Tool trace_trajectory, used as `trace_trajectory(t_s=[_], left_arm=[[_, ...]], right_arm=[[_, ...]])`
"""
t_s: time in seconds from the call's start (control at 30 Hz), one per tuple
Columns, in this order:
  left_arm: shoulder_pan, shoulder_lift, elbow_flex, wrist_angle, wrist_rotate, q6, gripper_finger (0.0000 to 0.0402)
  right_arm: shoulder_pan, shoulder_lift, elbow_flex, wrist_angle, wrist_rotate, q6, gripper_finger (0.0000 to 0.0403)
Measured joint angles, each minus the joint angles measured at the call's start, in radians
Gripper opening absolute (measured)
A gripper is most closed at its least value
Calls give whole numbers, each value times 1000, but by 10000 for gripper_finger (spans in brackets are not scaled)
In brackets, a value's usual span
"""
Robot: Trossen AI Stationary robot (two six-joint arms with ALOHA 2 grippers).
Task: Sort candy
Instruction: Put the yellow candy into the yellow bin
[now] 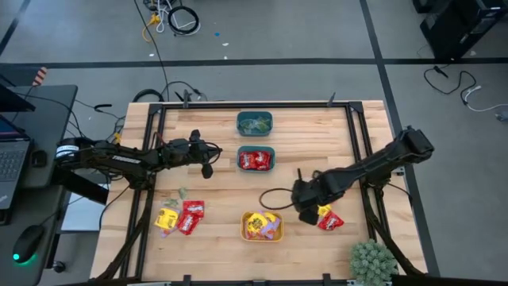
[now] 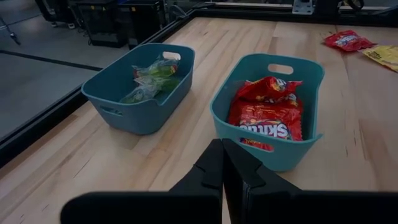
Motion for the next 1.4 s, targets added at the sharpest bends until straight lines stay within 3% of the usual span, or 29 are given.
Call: trace_trajectory(t_s=[0.2,0.4,0.57,0.77,1.17,1.4], left_arm=[[0,0,0,0,0,0,3],[0,0,0,0,0,-1,3],[0,0,0,-6,0,-1,3],[0,0,0,-17,0,-2,3],[0,0,0,-27,0,-6,4],[0,0,0,-26,0,-6,4]], right_arm=[[-14,-26,-216,110,-12,77,199],[-63,-22,-342,264,-13,77,196],[-84,-24,-360,269,-16,65,153],[-86,-16,-325,248,-9,45,15],[-85,-16,-6,269,-18,-101,1],[-82,1,150,392,-28,-187,0]])
